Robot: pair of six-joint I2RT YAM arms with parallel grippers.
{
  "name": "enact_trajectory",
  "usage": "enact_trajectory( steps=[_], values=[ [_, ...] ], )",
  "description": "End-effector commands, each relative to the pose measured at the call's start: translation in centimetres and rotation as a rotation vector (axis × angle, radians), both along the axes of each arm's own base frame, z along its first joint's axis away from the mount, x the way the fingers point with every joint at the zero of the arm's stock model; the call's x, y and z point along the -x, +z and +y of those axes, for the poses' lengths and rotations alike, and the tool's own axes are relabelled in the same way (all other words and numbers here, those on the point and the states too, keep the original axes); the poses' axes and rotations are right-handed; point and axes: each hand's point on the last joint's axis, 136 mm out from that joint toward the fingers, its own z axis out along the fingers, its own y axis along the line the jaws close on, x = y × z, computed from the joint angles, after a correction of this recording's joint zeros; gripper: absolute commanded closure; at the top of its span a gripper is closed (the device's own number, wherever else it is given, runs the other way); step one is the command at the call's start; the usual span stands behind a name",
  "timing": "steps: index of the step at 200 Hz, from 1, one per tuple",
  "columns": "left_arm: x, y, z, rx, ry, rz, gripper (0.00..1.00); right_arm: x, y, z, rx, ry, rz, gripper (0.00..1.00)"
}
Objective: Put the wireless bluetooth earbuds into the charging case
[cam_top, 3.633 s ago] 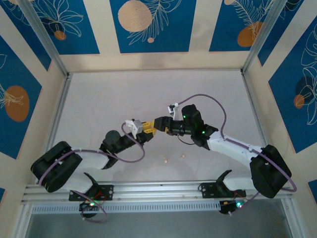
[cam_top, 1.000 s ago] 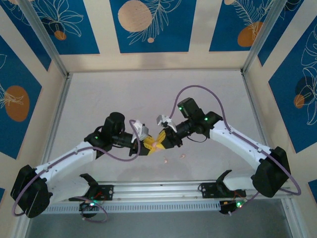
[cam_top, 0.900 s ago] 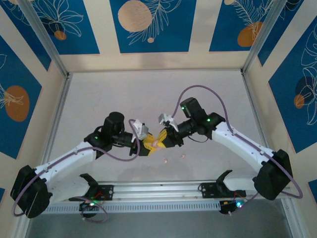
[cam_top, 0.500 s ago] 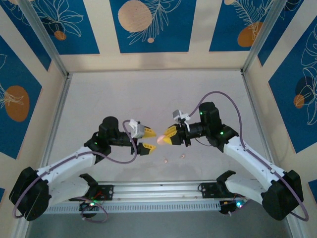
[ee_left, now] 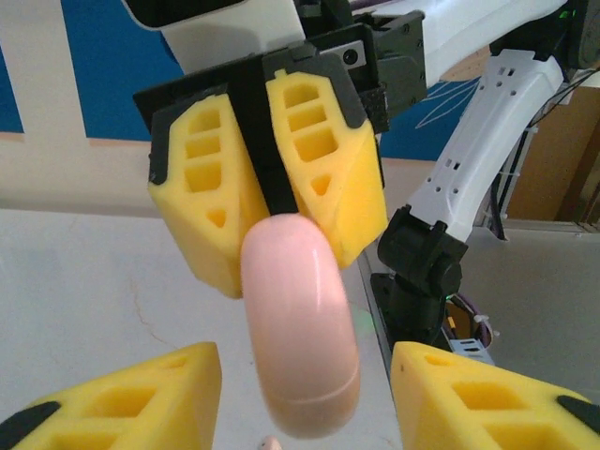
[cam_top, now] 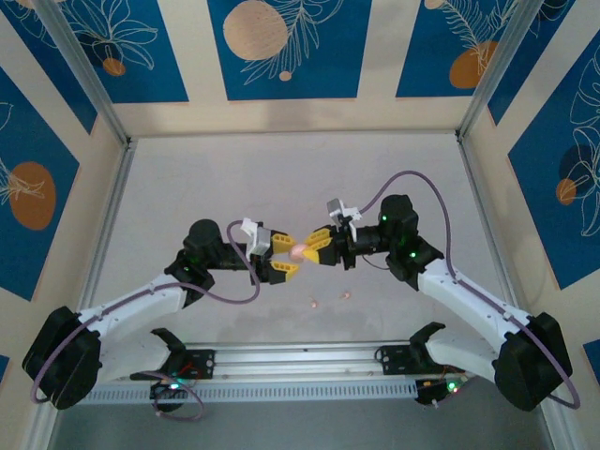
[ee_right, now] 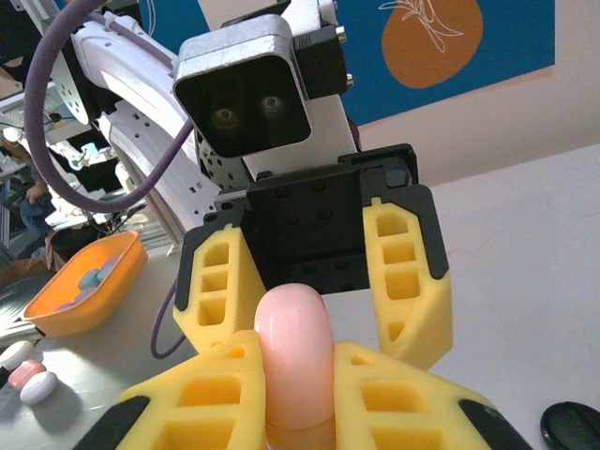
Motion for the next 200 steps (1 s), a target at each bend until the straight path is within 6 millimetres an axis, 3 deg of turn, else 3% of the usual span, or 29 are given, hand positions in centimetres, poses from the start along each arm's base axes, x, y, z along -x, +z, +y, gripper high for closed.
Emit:
enact_trajectory(
  steps=[1, 80, 130, 200],
  values=[
    [0.4, 0.5, 0.2, 0.027, -0.027, -0.018, 0.53, -0.1, 0.2, 0.3, -0.017, -0.001, -0.012, 0.97],
    [0.2, 0.5, 0.0, 0.022, -0.034, -0.009, 0.79, -0.1, 0.1, 0.5, -0.016, -0.003, -0.012, 0.96],
    [0.4, 0.3, -0.1, 0.004, -0.047, -0.003, 0.81, -1.8, -0.9, 0.5, 0.034, -0.101, 0.017, 0.60],
    [0.5, -0.7, 0.1, -0.052, -0.038, -0.001, 0.83, -5.8, -1.6, -0.6, 0.066, -0.279, 0.121, 0.54]
  ],
)
